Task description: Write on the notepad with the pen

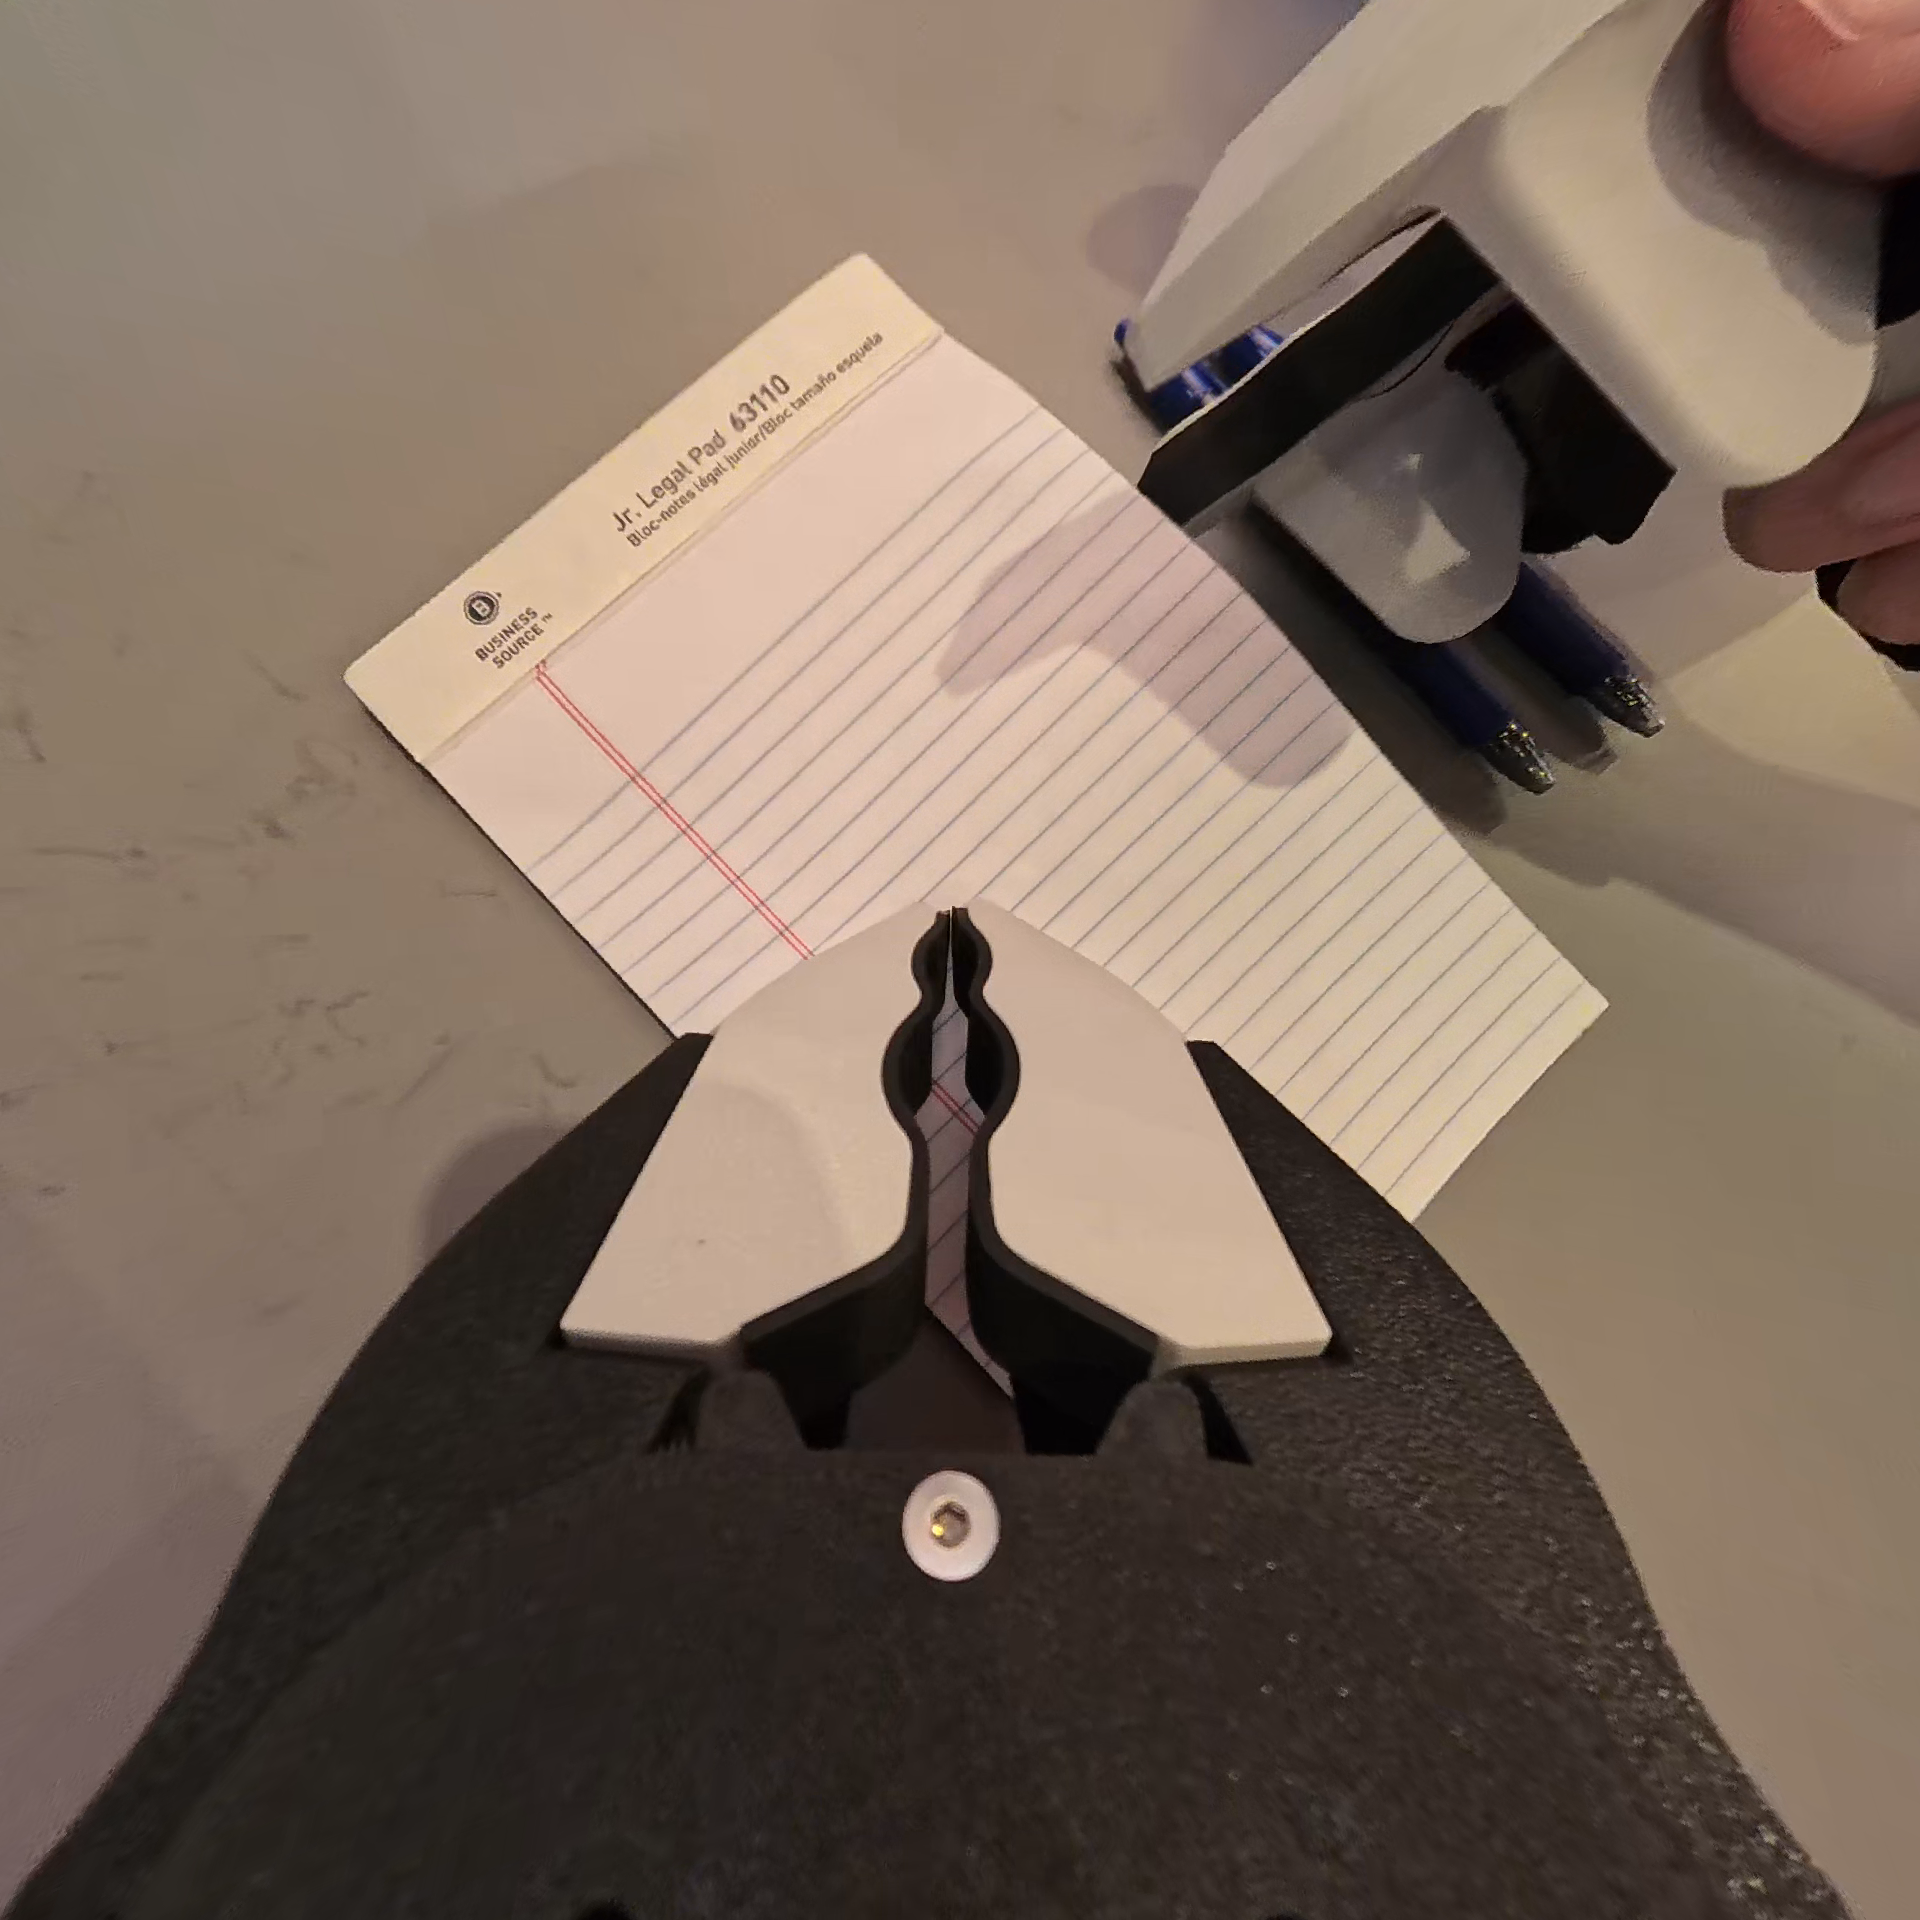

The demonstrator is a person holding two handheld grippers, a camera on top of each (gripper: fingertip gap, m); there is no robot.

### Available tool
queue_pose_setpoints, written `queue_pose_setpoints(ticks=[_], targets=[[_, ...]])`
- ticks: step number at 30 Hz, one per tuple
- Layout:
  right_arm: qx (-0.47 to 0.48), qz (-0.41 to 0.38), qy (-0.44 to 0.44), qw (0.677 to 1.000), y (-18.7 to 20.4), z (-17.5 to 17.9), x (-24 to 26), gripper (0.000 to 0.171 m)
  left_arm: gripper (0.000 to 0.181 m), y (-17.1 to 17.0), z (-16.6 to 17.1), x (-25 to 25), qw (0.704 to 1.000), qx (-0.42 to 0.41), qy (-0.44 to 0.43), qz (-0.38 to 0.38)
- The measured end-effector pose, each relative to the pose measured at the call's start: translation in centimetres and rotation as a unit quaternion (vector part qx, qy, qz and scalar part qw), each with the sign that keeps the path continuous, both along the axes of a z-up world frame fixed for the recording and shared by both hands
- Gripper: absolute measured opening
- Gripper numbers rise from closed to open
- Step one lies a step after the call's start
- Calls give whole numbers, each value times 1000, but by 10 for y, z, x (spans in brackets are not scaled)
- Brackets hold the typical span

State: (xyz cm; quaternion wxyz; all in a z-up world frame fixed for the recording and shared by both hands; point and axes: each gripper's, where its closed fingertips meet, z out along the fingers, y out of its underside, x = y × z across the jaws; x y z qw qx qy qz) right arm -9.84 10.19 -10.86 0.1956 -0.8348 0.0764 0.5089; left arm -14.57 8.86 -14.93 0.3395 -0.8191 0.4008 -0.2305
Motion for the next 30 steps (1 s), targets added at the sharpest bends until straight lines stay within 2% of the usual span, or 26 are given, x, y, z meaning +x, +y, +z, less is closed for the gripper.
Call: queue_pose_setpoints(ticks=[5,12,18,23,30], targets=[[-6,-6,58,998,-1,5,-1,46,0,0,0,-1,1000,1,-5,2],[-4,53,-20,998,-4,-15,-14,42,0,1,0,-1,1000,4,-5,3],[0,62,-73,995,-3,-24,-9,11,1,1,0,-1,1000,5,-6,4],[11,70,-68,995,-2,-20,-12,8,3,0,3,-1,1000,8,-10,-2],[109,97,-89,985,-3,11,-17,6,57,22,27,-13,992,10,-101,77]])
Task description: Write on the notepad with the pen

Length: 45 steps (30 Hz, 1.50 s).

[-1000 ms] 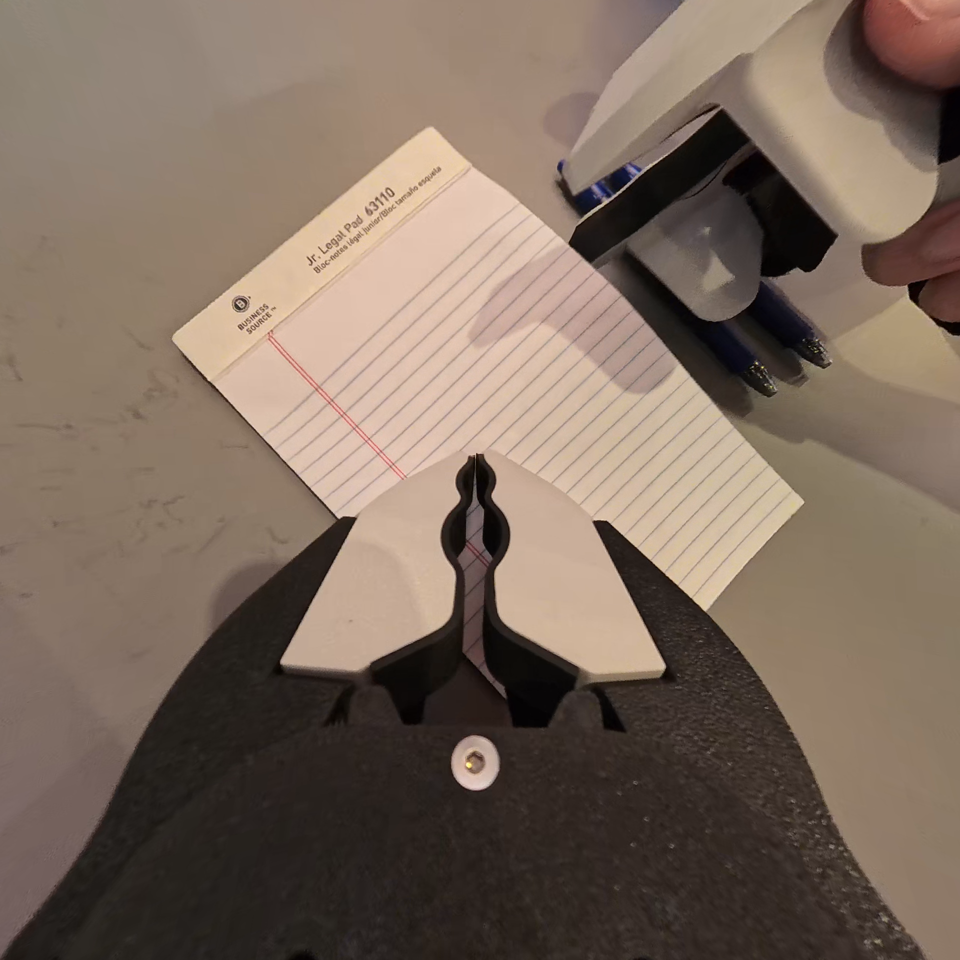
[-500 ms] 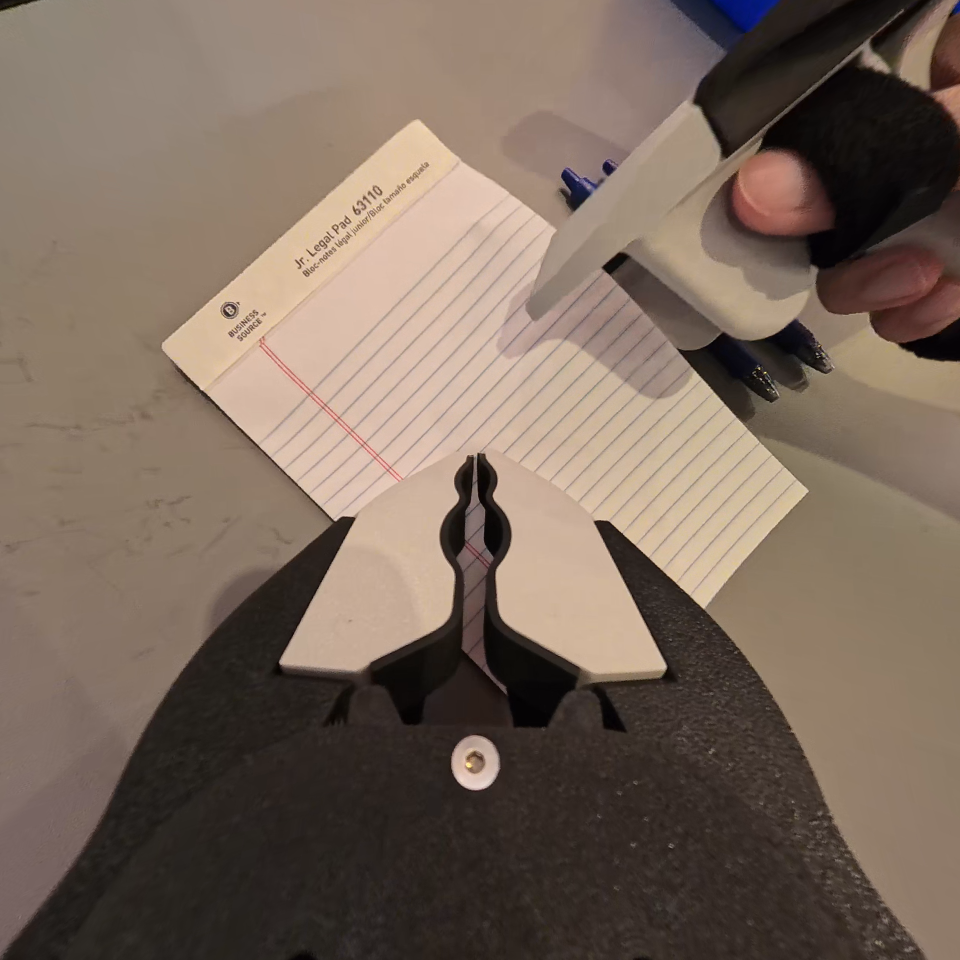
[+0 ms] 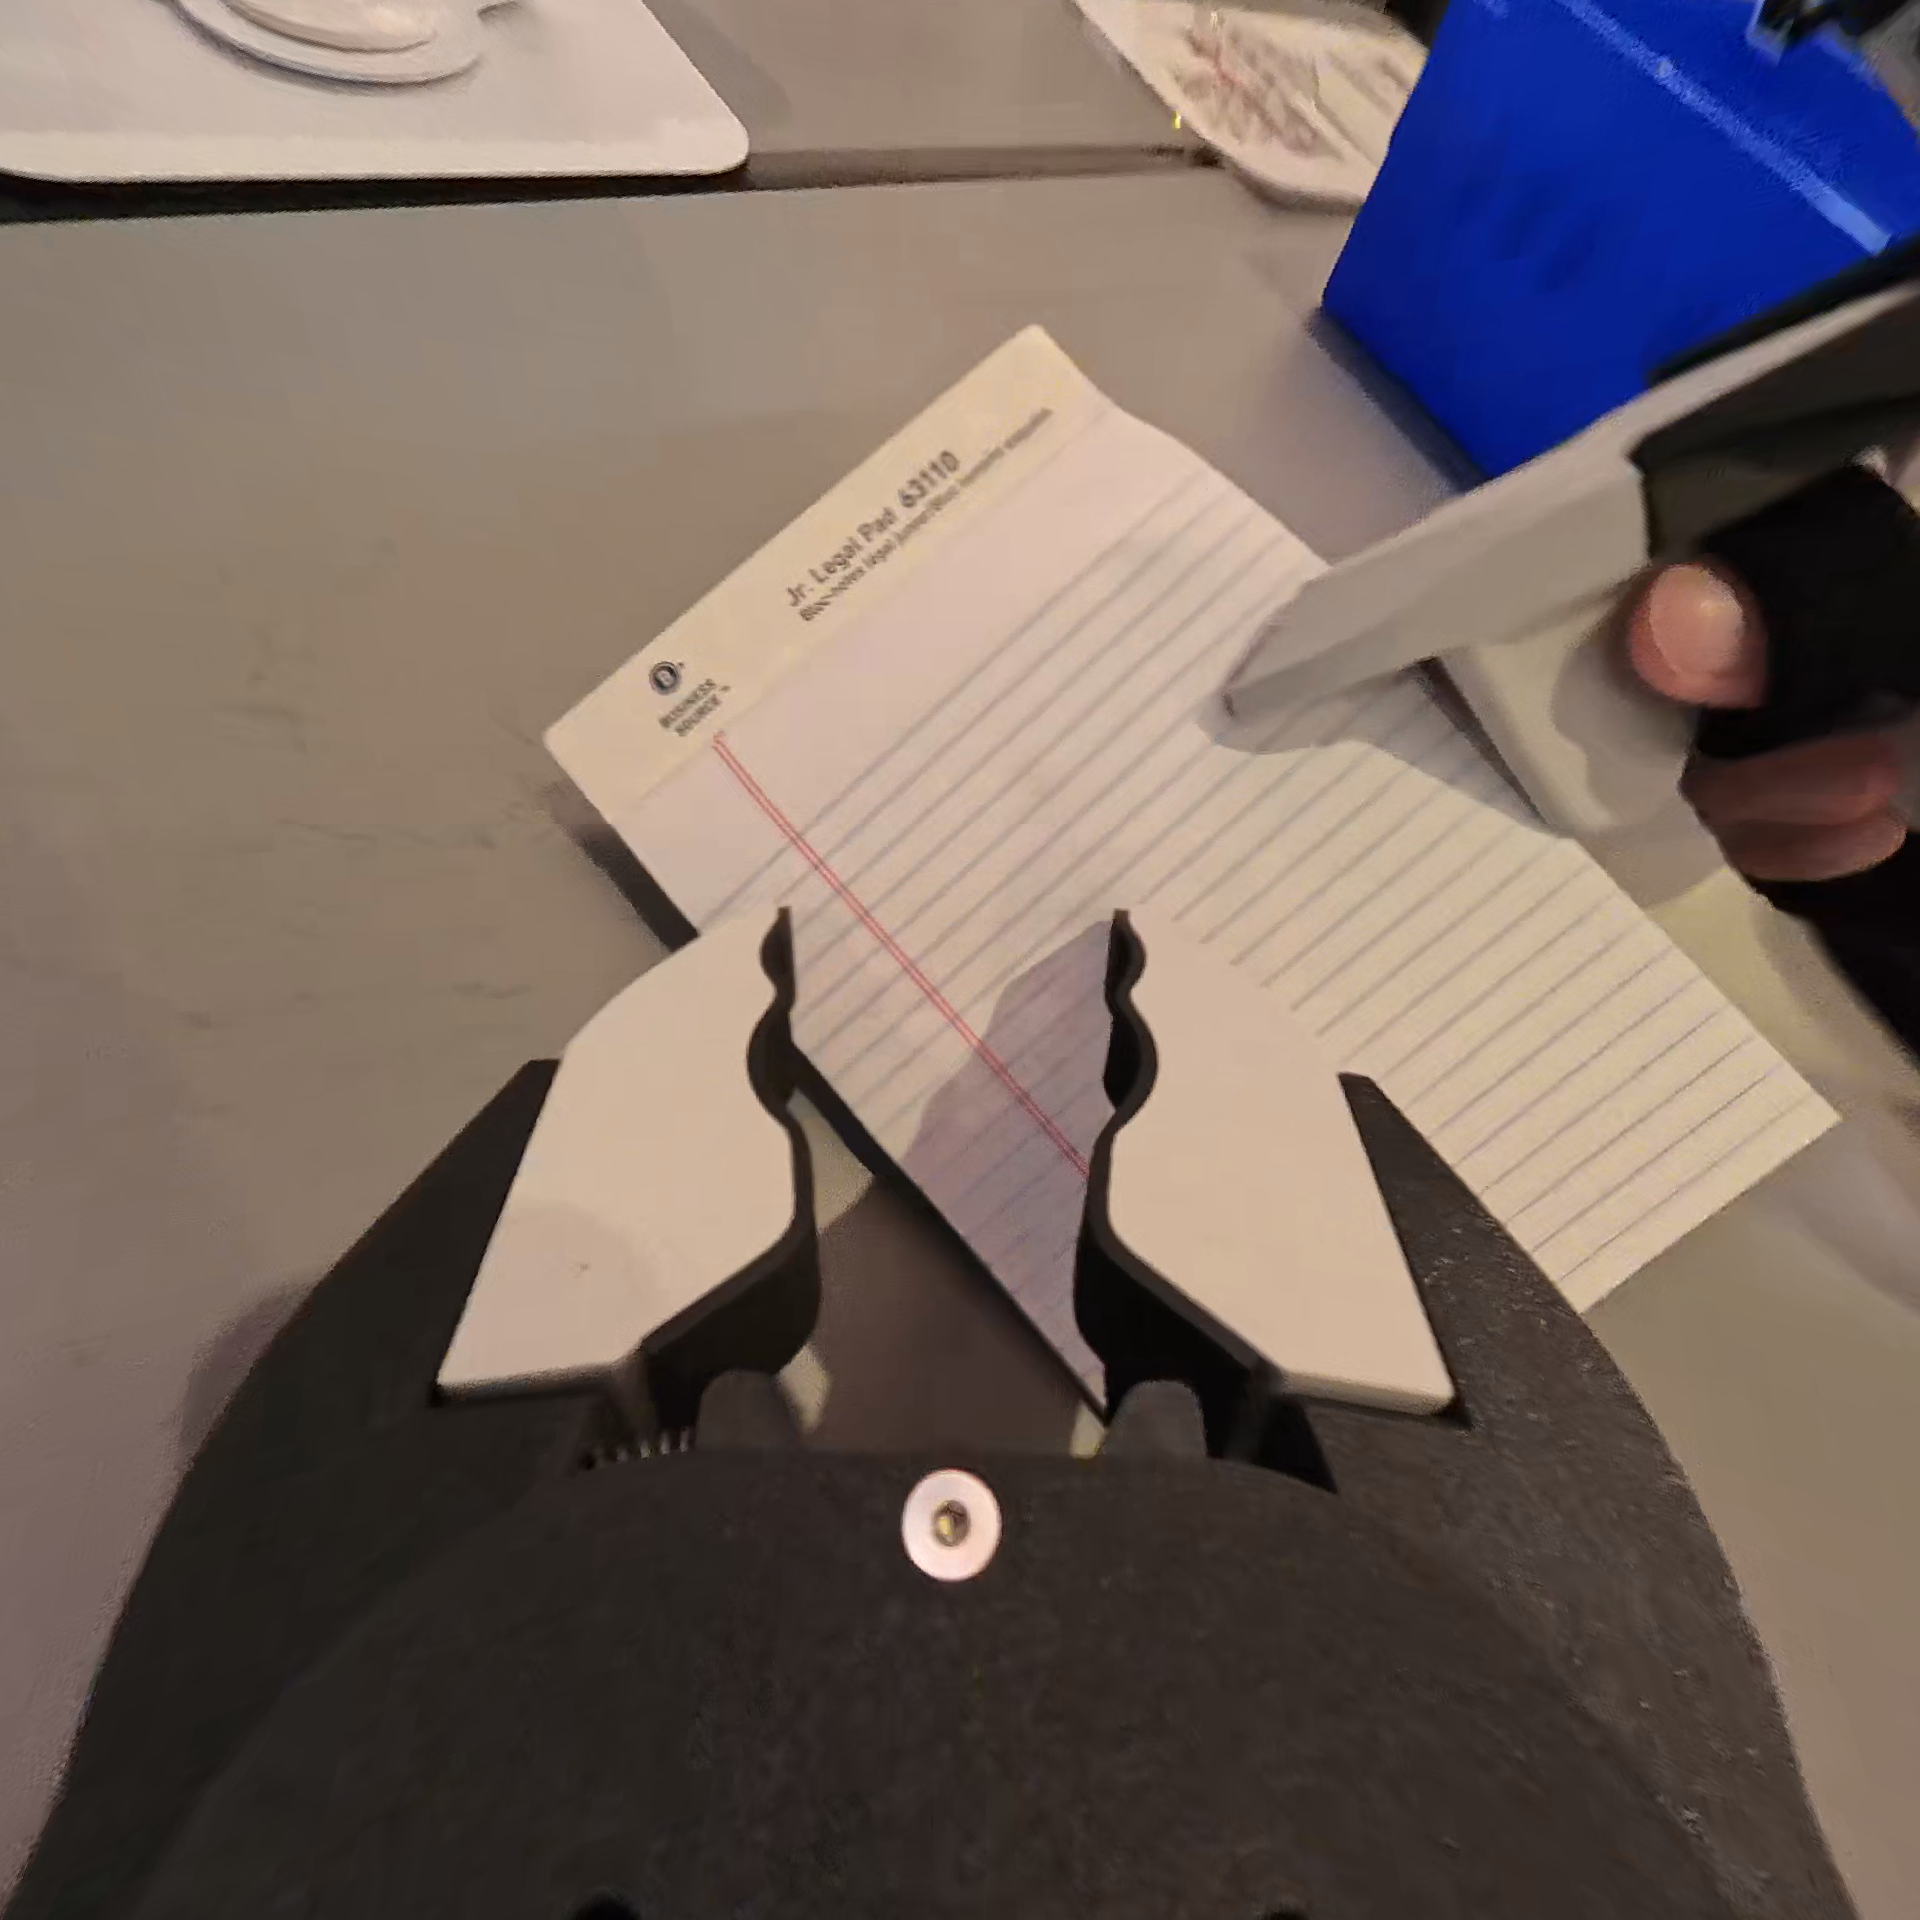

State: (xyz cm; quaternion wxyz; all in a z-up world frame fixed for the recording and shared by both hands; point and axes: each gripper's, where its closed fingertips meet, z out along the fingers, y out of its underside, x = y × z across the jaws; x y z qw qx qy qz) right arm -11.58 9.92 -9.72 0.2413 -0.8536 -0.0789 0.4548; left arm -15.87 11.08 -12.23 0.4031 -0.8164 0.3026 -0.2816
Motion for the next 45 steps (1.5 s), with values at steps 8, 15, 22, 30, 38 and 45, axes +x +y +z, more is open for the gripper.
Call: queue_pose_setpoints(ticks=[8,15,22,30,38,45], targets=[[129,58,-61,988,-20,45,4,4,72,-8,15,12,975,-130,-178,-31],[197,57,-66,976,-31,84,21,3,71,-14,30,17,979,-91,-175,-59],[230,63,-40,970,-48,115,36,3,68,-12,44,13,979,-57,-186,-61],[256,73,18,964,-66,160,42,3,68,-24,55,24,973,-32,-202,-106],[235,110,142,955,-88,198,43,2,67,-37,74,30,962,2,-233,-143],[215,131,209,945,-97,210,43,2,70,-54,87,38,947,14,-260,-188]])
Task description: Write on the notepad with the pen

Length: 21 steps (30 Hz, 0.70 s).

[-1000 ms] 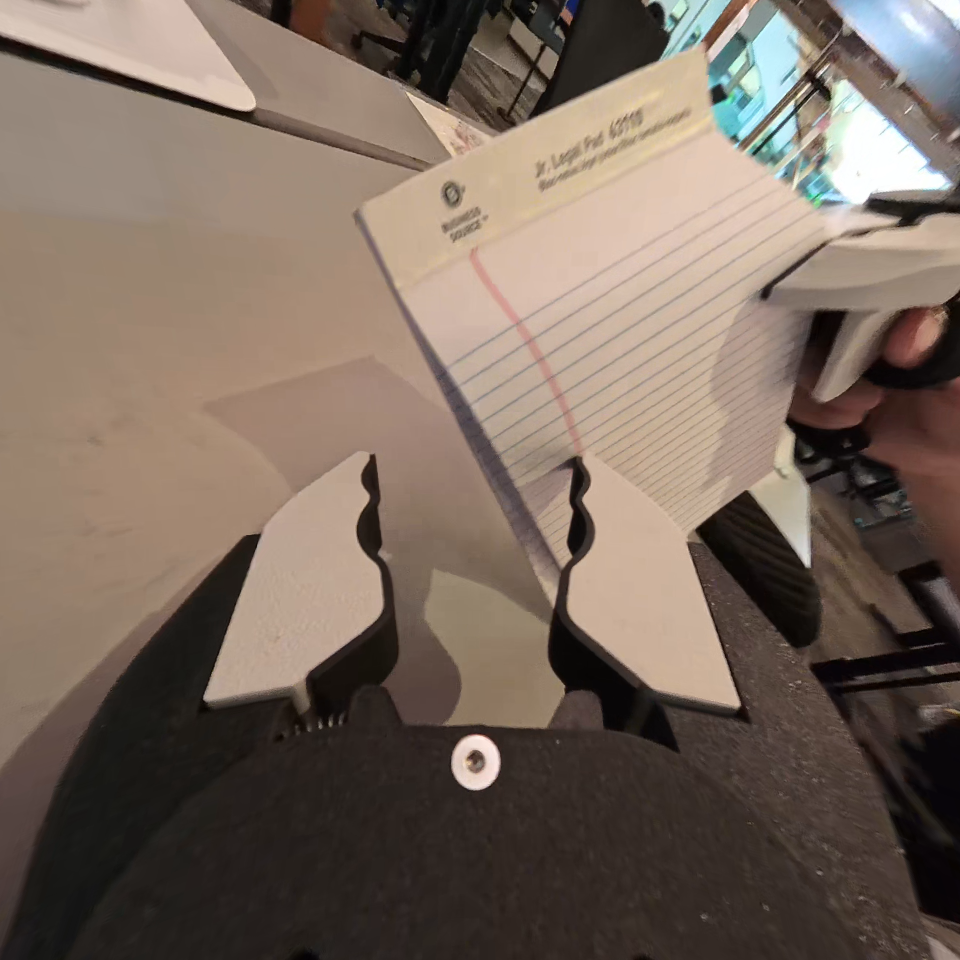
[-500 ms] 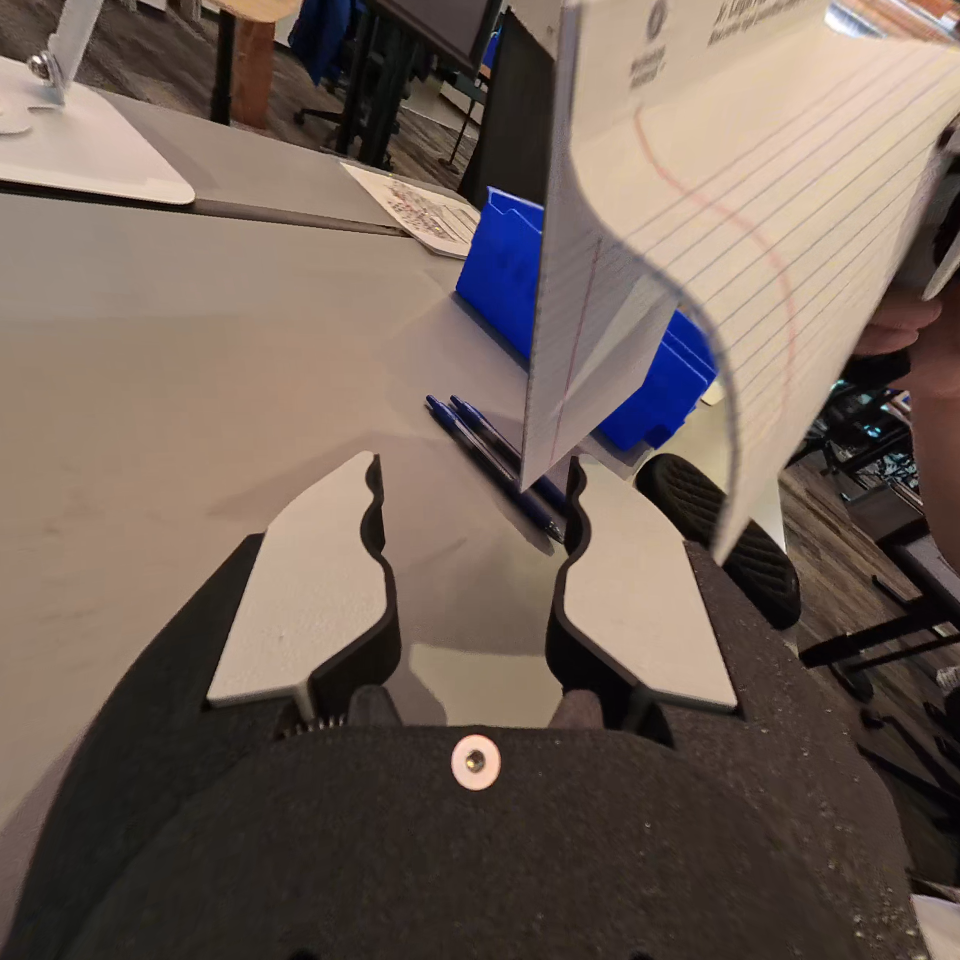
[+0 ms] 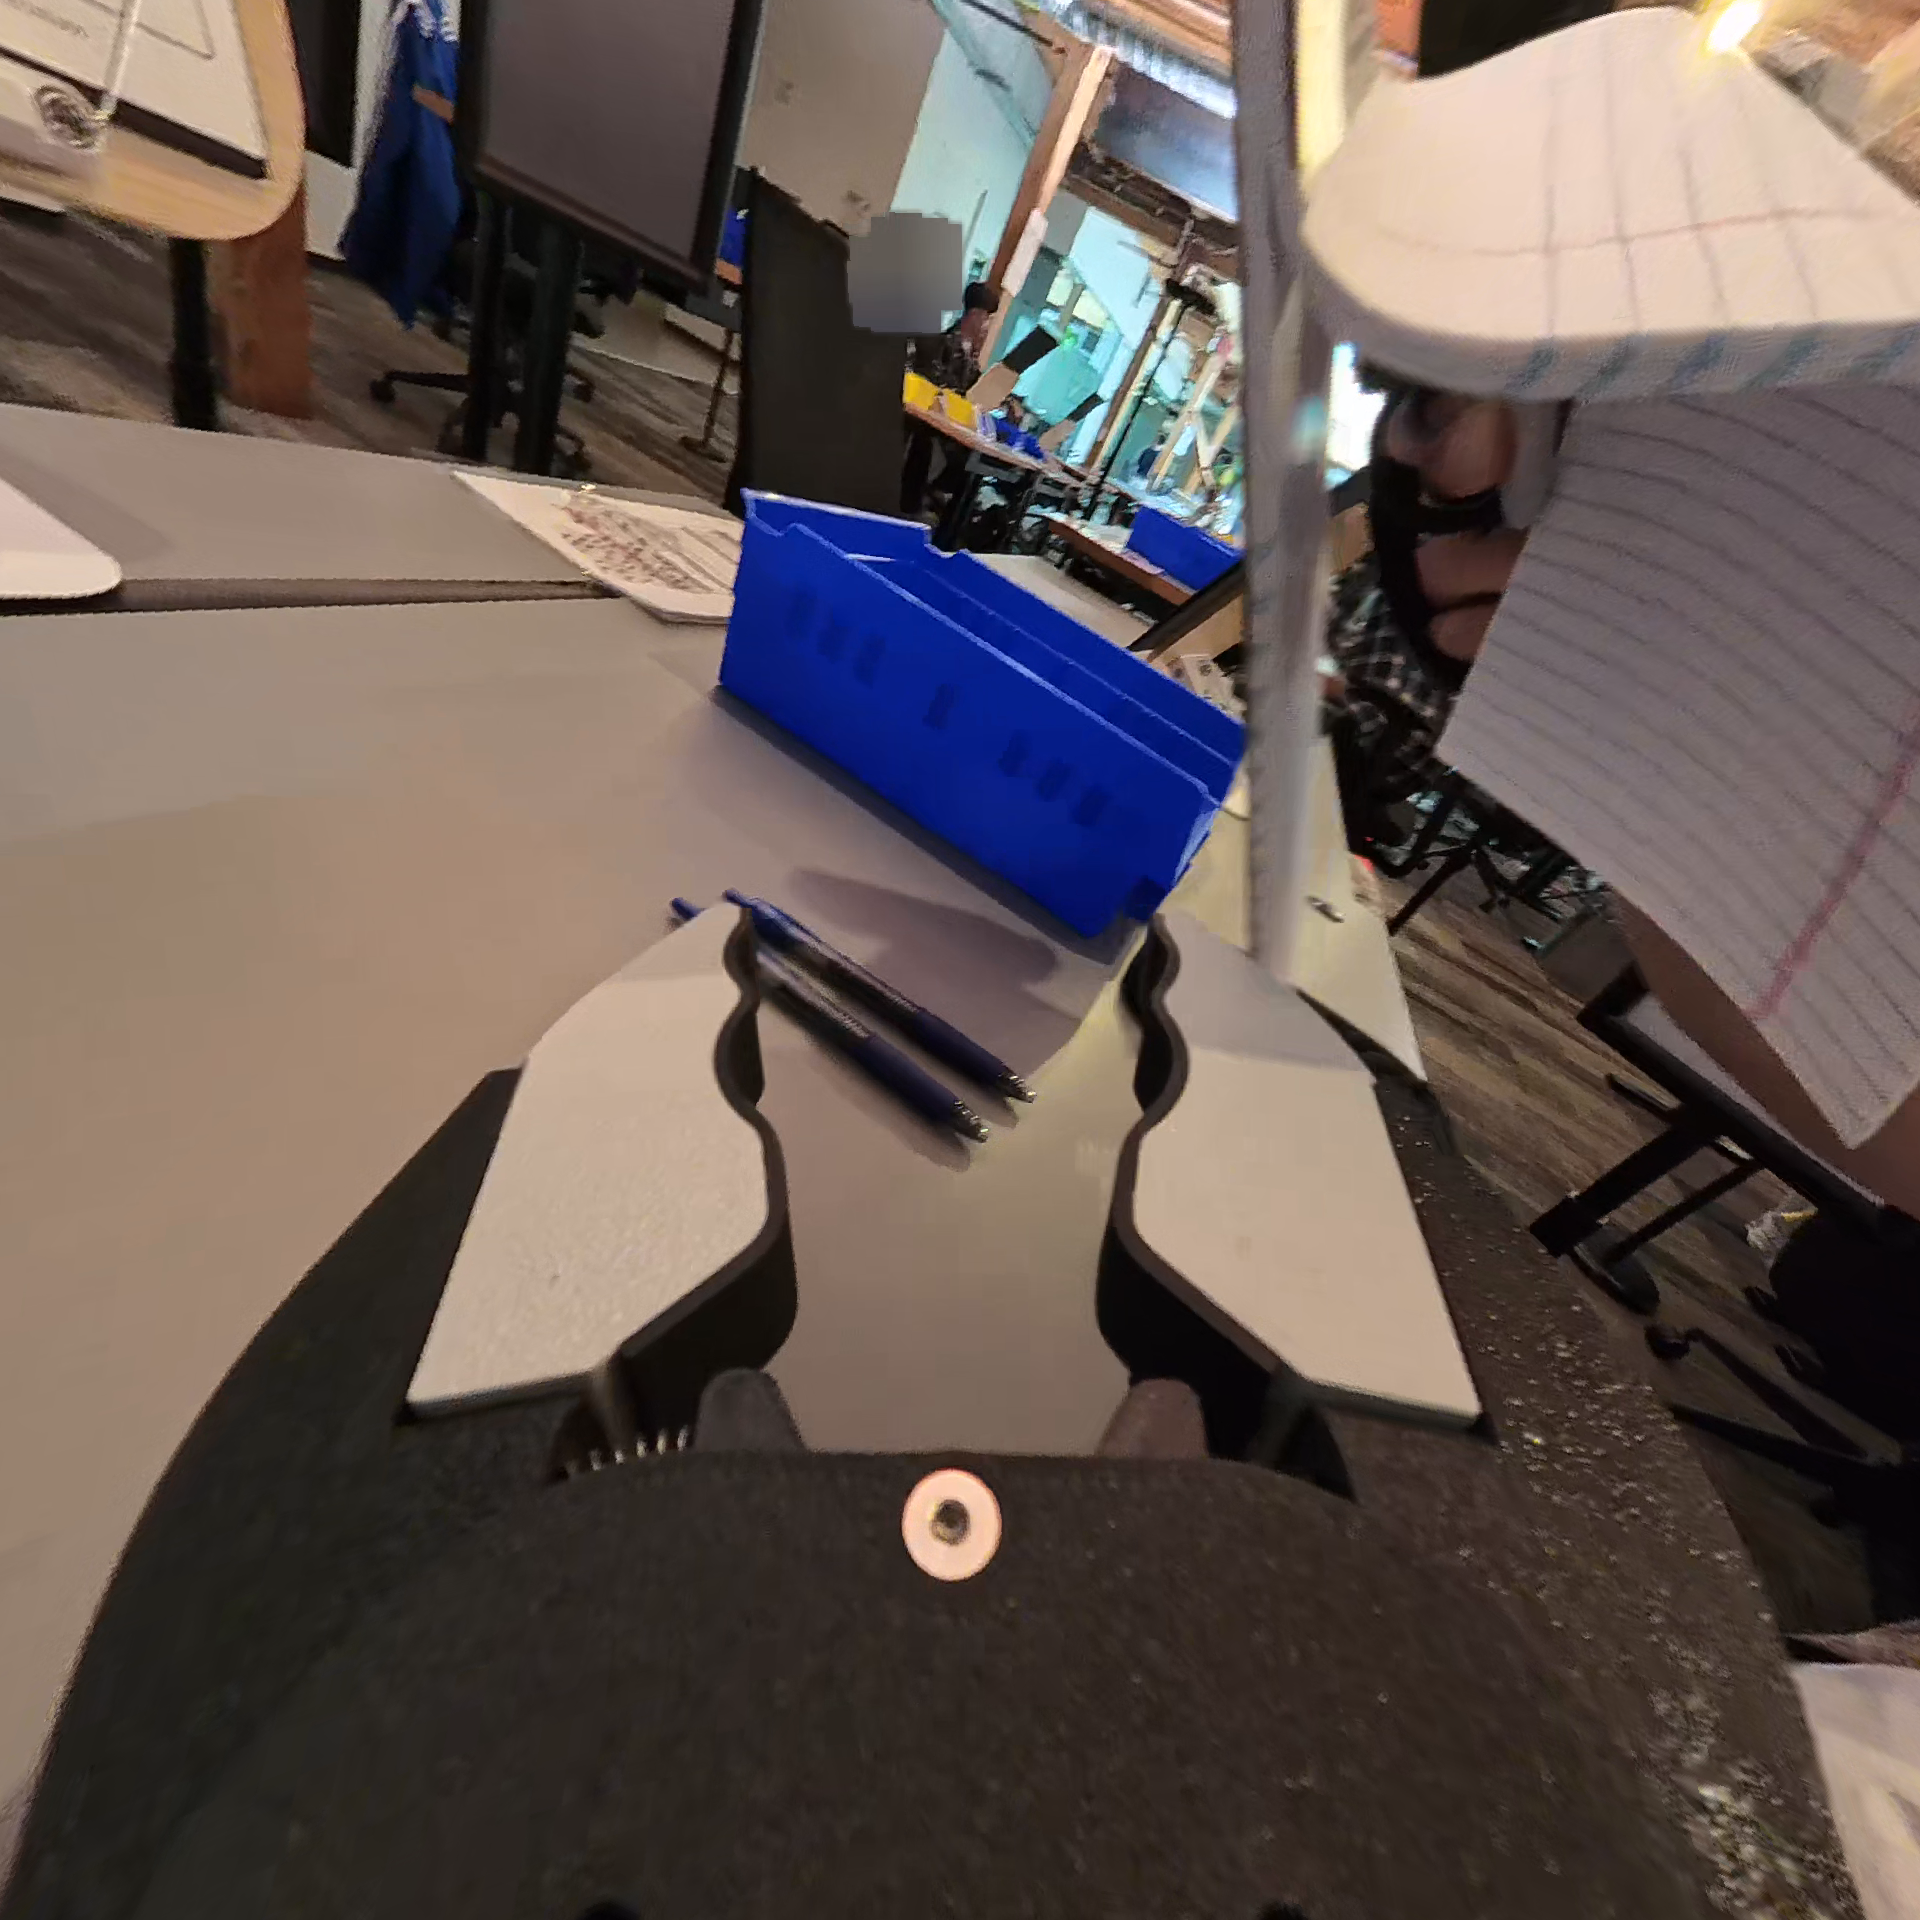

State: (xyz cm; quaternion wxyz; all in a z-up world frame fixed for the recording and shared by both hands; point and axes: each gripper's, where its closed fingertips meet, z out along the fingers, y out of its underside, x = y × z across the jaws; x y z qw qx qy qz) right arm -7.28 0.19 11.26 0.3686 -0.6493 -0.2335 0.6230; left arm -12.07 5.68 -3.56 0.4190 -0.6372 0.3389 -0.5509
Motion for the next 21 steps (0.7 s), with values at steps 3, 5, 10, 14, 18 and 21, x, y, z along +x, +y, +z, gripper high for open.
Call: queue_pose_setpoints(ticks=[3,5,10,14,18,21], targets=[[-9,19,20,1000,-2,3,-3,2,75,-12,7,5,999,-15,-27,-39],[-15,30,34,999,-2,5,-5,2,77,-19,10,8,997,-31,-45,-63],[-7,40,40,998,-2,10,-7,2,73,-25,18,6,993,-43,-69,-88],[-7,55,46,997,-5,17,-11,2,64,-31,26,3,990,-36,-90,-105],[2,67,48,997,-9,26,-16,2,63,-35,31,2,985,-49,-108,-126],[9,76,60,995,-13,37,-18,2,60,-38,41,-3,977,-59,-143,-143]])
